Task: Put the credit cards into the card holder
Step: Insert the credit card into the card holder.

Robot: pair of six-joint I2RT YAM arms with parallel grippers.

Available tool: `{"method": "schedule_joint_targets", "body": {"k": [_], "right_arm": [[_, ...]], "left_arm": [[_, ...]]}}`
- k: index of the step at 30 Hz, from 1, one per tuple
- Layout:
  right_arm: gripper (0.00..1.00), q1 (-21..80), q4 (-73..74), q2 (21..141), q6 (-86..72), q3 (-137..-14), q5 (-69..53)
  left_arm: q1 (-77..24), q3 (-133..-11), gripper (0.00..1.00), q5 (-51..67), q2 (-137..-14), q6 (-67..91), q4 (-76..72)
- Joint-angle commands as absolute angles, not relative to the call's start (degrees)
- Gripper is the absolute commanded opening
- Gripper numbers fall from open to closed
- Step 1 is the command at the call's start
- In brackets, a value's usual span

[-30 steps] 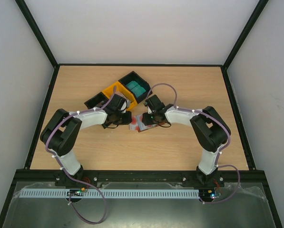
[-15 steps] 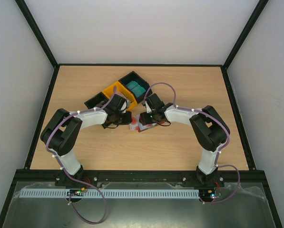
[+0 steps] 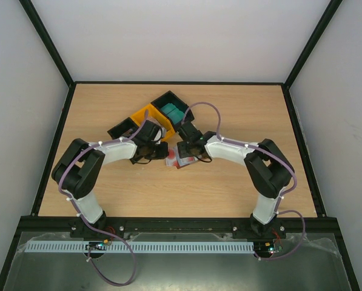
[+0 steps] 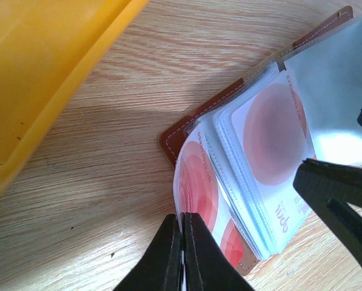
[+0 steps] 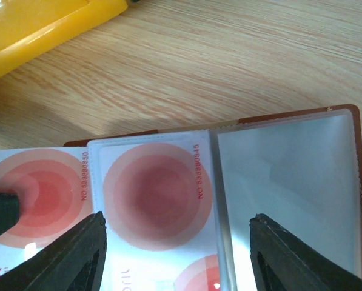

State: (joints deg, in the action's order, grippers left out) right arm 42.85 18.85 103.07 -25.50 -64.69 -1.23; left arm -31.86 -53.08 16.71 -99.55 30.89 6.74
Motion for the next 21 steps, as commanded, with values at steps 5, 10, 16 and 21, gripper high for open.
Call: {"method": "schedule_joint_targets", "body": {"k": [5,10,16,21], "right_arm": [[0.65,48.0,25.2,105.2,-28.2,-68.1,6.3],[0.65,48.3,24.8,107.8,-28.0,-69.5,7.0],[0.61,48.3,27.9,110.5,-28.3,-71.6,10.5],[0.6,48.3,28.6,108.6,-29.5,-71.4,11.7]], "left_arm": [[-32.3,-50.5,0.03,16.6,-101.4,32.0,9.2],[-32.2,-50.1,0.03,16.3,-101.2,32.0,9.3],[-32.2,-49.9,0.03,16.2,-101.2,31.9,9.4],[-32.2,-49.8,0.03,16.1,-101.3,31.7,9.3]]}}
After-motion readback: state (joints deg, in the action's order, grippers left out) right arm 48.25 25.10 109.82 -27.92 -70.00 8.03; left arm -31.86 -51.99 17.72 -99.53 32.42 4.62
